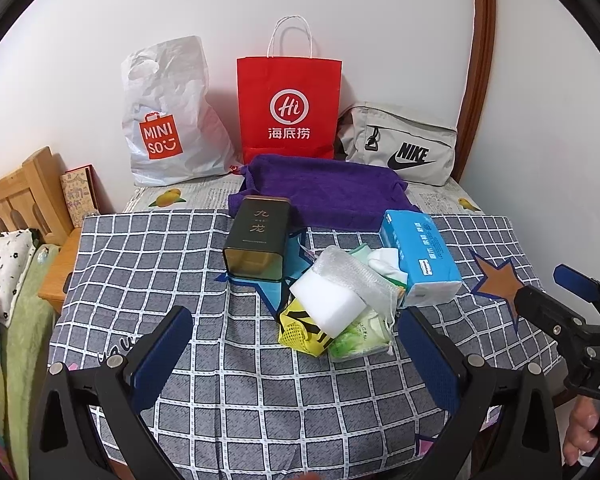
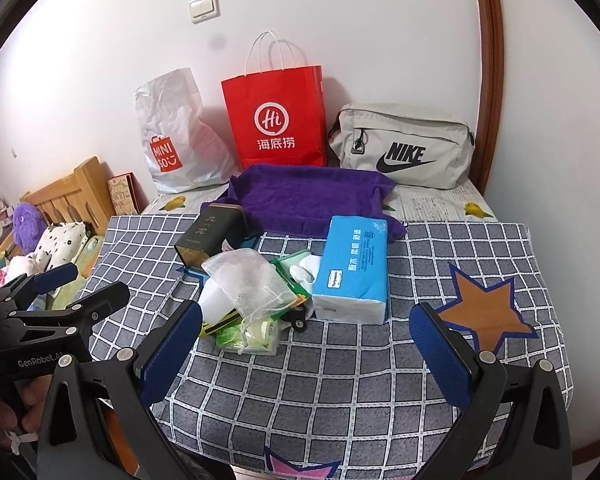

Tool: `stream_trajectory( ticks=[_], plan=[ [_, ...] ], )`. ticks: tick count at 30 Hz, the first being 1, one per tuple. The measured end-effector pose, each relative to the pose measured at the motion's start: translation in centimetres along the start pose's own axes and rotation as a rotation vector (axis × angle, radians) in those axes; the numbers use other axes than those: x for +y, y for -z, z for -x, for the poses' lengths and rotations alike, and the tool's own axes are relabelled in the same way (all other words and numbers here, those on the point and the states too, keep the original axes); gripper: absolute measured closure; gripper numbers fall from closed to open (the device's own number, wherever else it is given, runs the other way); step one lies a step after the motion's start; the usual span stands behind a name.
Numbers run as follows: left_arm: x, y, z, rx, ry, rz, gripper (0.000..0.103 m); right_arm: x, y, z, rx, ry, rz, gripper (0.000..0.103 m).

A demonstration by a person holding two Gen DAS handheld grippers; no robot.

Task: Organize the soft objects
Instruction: 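Grasp the white foam sponge with the left tool while the right tool approaches the white mesh bag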

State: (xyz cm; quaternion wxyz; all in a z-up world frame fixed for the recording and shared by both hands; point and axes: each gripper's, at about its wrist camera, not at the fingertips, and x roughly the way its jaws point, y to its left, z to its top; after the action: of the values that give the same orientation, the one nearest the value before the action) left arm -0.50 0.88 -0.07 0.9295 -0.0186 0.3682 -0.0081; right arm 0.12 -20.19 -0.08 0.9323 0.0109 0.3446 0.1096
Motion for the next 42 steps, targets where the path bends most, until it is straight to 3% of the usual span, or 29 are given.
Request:
stream_trajectory(
  ticks=[13, 26, 34, 36, 38, 42],
  plan=[
    [2.0, 2.1, -5.4, 0.094, 0.081, 0.032, 0.000, -1.2, 0.9, -4.3, 0.090, -0.008, -0.030, 0.002],
    [0.2, 2.0, -12.0, 0.149, 0.197, -0.050, 0.000, -3.2, 2.3, -9.3, 0.187, 0.024, -0.045, 0.002],
    [-0.8, 1.1, -15.8, 0.184, 0.219, -0.080, 0.000, -4.9, 2.8, -12.1, 0.246, 0.036, -0.085, 0.002],
    [-1.0, 1.1, -16.2, 0.172, 0.225, -0.088, 0.006, -5.0, 2.8, -12.7, 0.257, 0.038, -0.087, 0.002],
    [-1.1, 0.9, -16.5, 0.161, 0.243, -0.096, 0.019, -5.0, 2.9, -13.4, 0.273, 0.035, -0.087, 0.002],
    [-0.9, 0.8, -16.3, 0.137, 0.268, -0.104, 0.030, -4.9, 2.7, -14.2, 0.284, 0.026, -0.089, 0.002]
  ],
)
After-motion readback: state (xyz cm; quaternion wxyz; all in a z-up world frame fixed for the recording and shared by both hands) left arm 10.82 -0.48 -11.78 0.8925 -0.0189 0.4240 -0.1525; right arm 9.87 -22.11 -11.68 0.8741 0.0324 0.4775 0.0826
